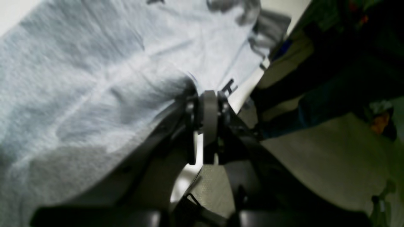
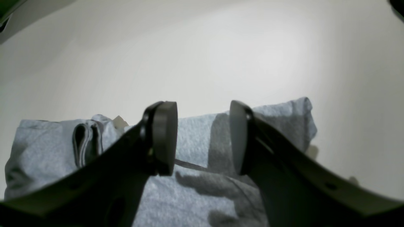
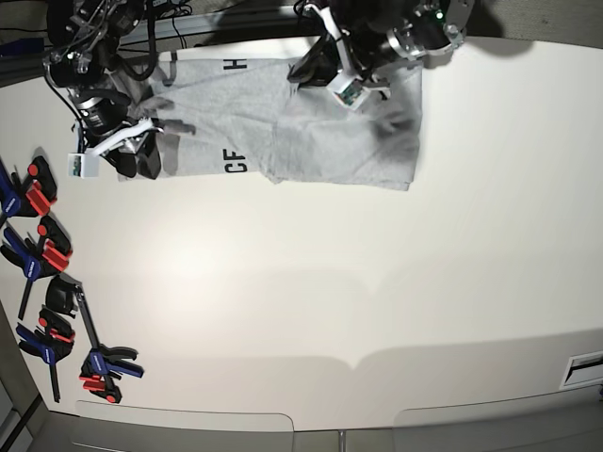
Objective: Fold the T-shirt properly
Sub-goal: 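Smooth the folded shirt with both grippers and release it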
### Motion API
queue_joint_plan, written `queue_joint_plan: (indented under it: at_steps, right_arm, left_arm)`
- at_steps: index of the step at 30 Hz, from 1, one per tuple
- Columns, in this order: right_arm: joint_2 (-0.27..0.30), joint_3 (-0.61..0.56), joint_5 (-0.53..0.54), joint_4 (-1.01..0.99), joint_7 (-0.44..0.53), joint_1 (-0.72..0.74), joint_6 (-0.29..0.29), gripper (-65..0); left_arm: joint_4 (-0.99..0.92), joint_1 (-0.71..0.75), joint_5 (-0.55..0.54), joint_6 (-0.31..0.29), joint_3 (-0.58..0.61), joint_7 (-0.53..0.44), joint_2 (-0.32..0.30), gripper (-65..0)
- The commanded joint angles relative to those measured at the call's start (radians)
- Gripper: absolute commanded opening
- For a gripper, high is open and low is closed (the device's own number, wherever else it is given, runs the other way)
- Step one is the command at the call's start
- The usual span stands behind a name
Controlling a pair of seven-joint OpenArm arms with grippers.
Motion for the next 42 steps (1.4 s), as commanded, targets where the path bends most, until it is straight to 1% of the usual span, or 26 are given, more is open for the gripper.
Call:
queue_joint_plan:
  at_steps: [1, 2, 4, 5, 6, 11, 15, 17, 19, 21, 22, 24, 26, 28, 31, 34, 38, 42]
  right_arm:
    - [0.011, 0.004, 0.024, 0.019, 0.024, 0.005, -0.001, -39.6]
    - [0.011, 0.004, 0.027, 0.019, 0.019, 0.006, -0.001, -39.6]
    - [0.011, 0.004, 0.027, 0.019, 0.018, 0.006, -0.001, -39.6]
    - [0.011, 0.004, 0.027, 0.019, 0.018, 0.005, -0.001, -39.6]
    - [0.011, 0.004, 0.027, 0.019, 0.018, 0.005, -0.001, -39.6]
    - [0.011, 0.005, 0.027, 0.019, 0.018, 0.006, -0.001, -39.6]
    - [0.024, 0.005, 0.024, 0.019, 0.018, 0.005, -0.001, -39.6]
    - [0.048, 0.005, -0.012, 0.019, 0.018, 0.006, -0.001, -39.5]
    - [0.081, 0.005, -0.076, 0.019, 0.018, 0.005, -0.002, -39.2]
    - [0.121, 0.005, -0.128, 0.018, 0.018, 0.002, -0.003, -36.2]
    - [0.142, 0.005, -0.138, 0.016, 0.018, 0.0, -0.004, -34.0]
    - [0.183, 0.006, -0.139, -0.004, 0.018, 0.0, -0.01, -29.6]
    - [0.215, 0.005, -0.137, -0.034, 0.018, 0.0, -0.01, -27.6]
    - [0.239, 0.005, -0.109, -0.081, 0.018, 0.0, -0.01, -27.4]
    - [0.257, 0.005, -0.056, -0.185, 0.018, 0.001, -0.01, -27.5]
    - [0.26, 0.005, -0.018, -0.299, 0.019, 0.006, -0.007, -27.5]
    - [0.26, 0.005, 0.04, -0.447, 0.011, 0.008, 0.035, -27.5]
    - [0.259, 0.005, 0.101, -0.55, -0.017, 0.008, 0.037, -27.5]
  left_arm:
    - [0.018, 0.003, -0.02, -0.011, 0.002, -0.023, 0.002, -65.0]
    - [0.018, 0.003, -0.019, -0.011, 0.002, -0.023, 0.002, -61.8]
    - [0.018, 0.003, -0.013, -0.011, 0.003, -0.014, 0.002, -48.0]
    - [0.018, 0.004, -0.013, -0.011, 0.002, -0.006, 0.002, -43.2]
    - [0.018, 0.004, -0.013, -0.011, 0.002, 0.01, 0.002, -40.6]
    - [0.018, 0.003, -0.073, -0.012, 0.003, 0.111, 0.002, -40.0]
    - [0.018, 0.0, -0.072, -0.012, 0.002, 0.092, 0.002, -40.0]
    - [0.018, -0.002, -0.065, -0.011, 0.0, 0.068, 0.002, -40.0]
    - [0.018, -0.002, -0.04, -0.011, 0.0, 0.059, 0.002, -40.0]
    - [0.018, -0.002, -0.014, -0.011, 0.0, 0.06, 0.002, -40.0]
    - [0.018, -0.002, -0.002, -0.011, 0.0, 0.06, 0.002, -40.0]
    - [0.018, -0.002, 0.014, -0.01, 0.0, 0.059, 0.002, -40.0]
    - [0.018, -0.002, 0.014, -0.01, 0.0, 0.06, 0.002, -40.0]
    - [0.018, -0.002, 0.014, -0.01, 0.0, 0.06, 0.002, -40.0]
    - [0.018, -0.002, 0.014, -0.01, 0.0, 0.06, 0.002, -40.0]
    - [0.018, -0.002, 0.014, -0.01, 0.0, 0.06, 0.002, -40.0]
    - [0.018, -0.002, 0.014, -0.01, 0.0, 0.059, 0.002, -40.0]
    - [0.018, -0.002, 0.014, -0.01, 0.0, 0.059, 0.002, -40.0]
